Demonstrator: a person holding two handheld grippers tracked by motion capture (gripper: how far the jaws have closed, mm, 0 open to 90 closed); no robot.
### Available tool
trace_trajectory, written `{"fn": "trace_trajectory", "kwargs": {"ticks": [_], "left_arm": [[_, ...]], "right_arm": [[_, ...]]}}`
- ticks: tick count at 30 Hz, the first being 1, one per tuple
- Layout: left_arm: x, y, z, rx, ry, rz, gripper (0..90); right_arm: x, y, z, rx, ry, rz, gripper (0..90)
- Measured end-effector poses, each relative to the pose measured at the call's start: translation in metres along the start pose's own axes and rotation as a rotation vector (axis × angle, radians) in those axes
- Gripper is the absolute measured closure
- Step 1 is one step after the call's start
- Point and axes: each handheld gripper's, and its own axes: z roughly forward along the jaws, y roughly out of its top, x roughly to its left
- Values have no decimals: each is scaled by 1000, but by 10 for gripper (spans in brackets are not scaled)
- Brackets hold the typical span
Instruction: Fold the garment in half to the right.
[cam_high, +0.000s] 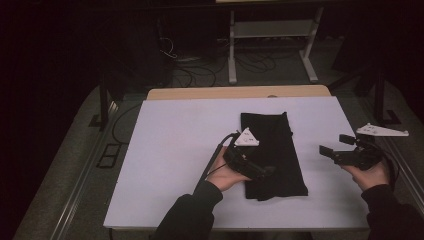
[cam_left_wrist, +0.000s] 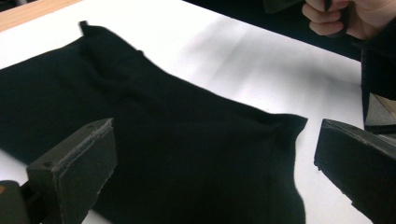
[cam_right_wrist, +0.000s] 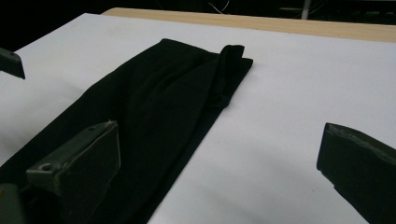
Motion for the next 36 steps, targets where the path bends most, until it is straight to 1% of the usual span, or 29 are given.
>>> {"fn": "trace_trajectory", "kwargs": {"ticks": [3, 5, 7, 13, 14, 18, 20, 21, 22, 23, 25, 31, 36], "left_arm": [[4, -3, -6, -8, 10, -12, 0], [6, -5, -10, -28, 0, -27, 0], [8, -6, -14, -36, -2, -30, 0], [11, -10, -24, -37, 10, -29, 0], [13, -12, -27, -36, 16, -27, 0], [15, -15, -33, -41, 28, -34, 0], [18, -17, -39, -41, 36, -36, 0], [18, -17, -39, -41, 36, -36, 0], [19, -19, -43, -41, 44, -36, 0], [20, -20, -45, -41, 46, -35, 0], [21, -22, -48, -47, 55, -38, 0], [25, -27, -54, -44, 60, -41, 0], [27, -33, -62, -46, 67, -38, 0]], "right_arm": [[2, -3, -1, -3, 3, -5, 0], [4, -3, -2, 0, 5, -3, 0], [7, -5, -3, 0, 8, -14, 0], [10, -9, -5, -2, 16, -19, 0], [11, -10, -6, -4, 18, -27, 0], [13, -12, -8, -3, 22, -21, 0], [14, -13, -8, -6, 22, -28, 0], [14, -13, -8, -6, 22, -28, 0], [15, -15, -8, -4, 21, -25, 0], [15, -15, -8, -6, 21, -33, 0], [16, -16, -8, -2, 20, -30, 0], [18, -19, -8, 4, 16, -48, 0], [20, -21, -9, 5, 18, -46, 0]]}}
